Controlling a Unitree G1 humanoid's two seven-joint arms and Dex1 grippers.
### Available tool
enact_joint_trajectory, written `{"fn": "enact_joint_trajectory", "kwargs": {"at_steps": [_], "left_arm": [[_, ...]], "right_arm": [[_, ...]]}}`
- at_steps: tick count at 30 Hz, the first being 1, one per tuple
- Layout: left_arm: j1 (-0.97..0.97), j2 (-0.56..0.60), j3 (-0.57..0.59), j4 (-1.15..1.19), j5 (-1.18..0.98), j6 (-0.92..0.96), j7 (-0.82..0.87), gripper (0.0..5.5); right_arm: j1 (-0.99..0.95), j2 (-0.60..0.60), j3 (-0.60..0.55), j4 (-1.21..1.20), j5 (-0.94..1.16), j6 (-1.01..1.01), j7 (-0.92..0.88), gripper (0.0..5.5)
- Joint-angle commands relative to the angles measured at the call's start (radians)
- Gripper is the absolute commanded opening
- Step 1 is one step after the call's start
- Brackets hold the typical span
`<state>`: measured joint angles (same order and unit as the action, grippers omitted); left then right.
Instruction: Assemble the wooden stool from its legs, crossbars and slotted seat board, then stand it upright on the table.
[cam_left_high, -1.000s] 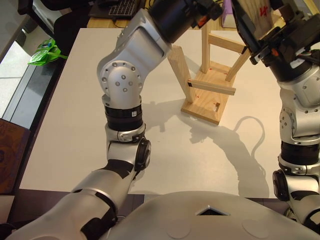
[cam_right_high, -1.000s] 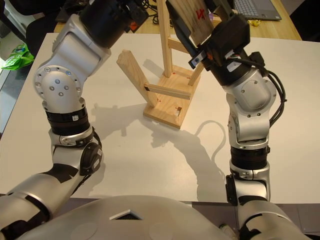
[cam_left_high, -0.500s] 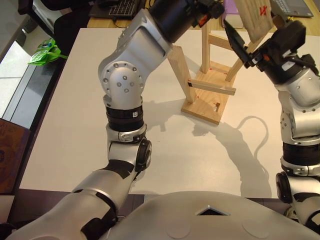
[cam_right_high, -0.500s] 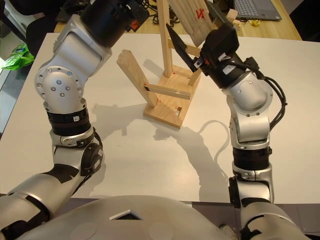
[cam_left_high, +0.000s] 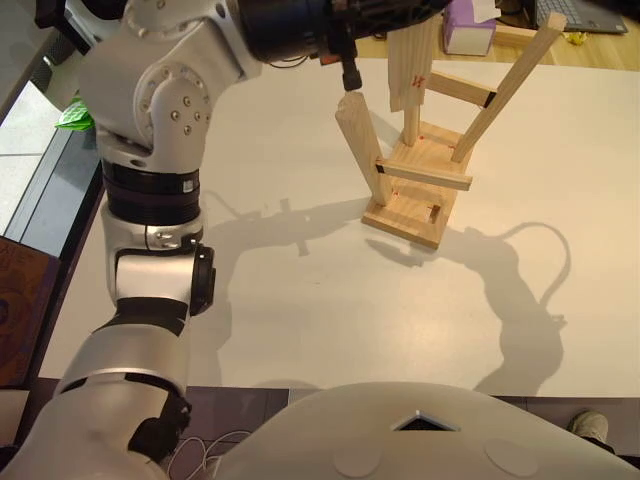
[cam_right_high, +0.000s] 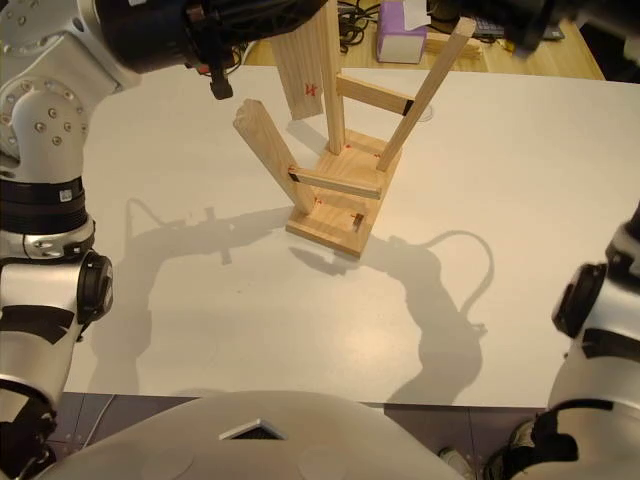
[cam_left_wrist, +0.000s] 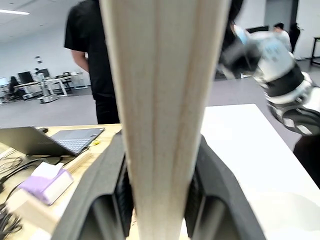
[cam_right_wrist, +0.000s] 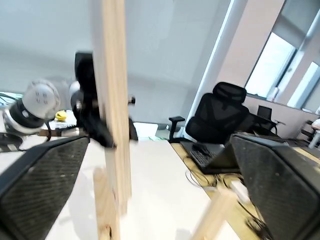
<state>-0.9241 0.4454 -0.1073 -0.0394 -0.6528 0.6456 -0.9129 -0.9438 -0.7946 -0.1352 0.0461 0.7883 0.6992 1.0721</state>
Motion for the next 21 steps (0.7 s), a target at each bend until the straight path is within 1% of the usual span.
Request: {"fn": "enact_joint_trajectory", "kwargs": {"at_steps": [1,3,6,8,12,18,21], "left_arm": [[-0.056,-0.030,-0.049,0.012,0.029,0.005,-0.044,1.01],[-0.067,-0.039,-0.060,0.030,0.042,-0.003,-0.067,1.01],[-0.080,-0.047,-0.061,0.064,0.054,-0.015,-0.098,1.01],[-0.087,-0.051,-0.060,0.078,0.062,-0.019,-0.109,1.01],[-0.093,-0.060,-0.059,0.092,0.083,-0.026,-0.125,1.01],[-0.109,-0.082,-0.051,0.091,0.097,-0.025,-0.121,1.01],[-0.120,-0.097,-0.056,0.090,0.100,-0.025,-0.121,1.01]], "right_arm": [[-0.172,0.085,0.073,0.126,-0.001,0.046,0.071,5.22],[-0.214,0.099,0.090,0.146,0.020,0.092,0.126,5.22],[-0.274,0.106,0.086,0.184,0.037,0.145,0.178,5.22],[-0.295,0.108,0.093,0.200,0.019,0.152,0.201,4.93],[-0.312,0.117,0.106,0.211,-0.013,0.147,0.224,4.13],[-0.260,0.093,0.163,0.173,-0.069,0.147,0.283,2.97],[-0.229,0.084,0.175,0.143,-0.076,0.155,0.311,2.50]]}}
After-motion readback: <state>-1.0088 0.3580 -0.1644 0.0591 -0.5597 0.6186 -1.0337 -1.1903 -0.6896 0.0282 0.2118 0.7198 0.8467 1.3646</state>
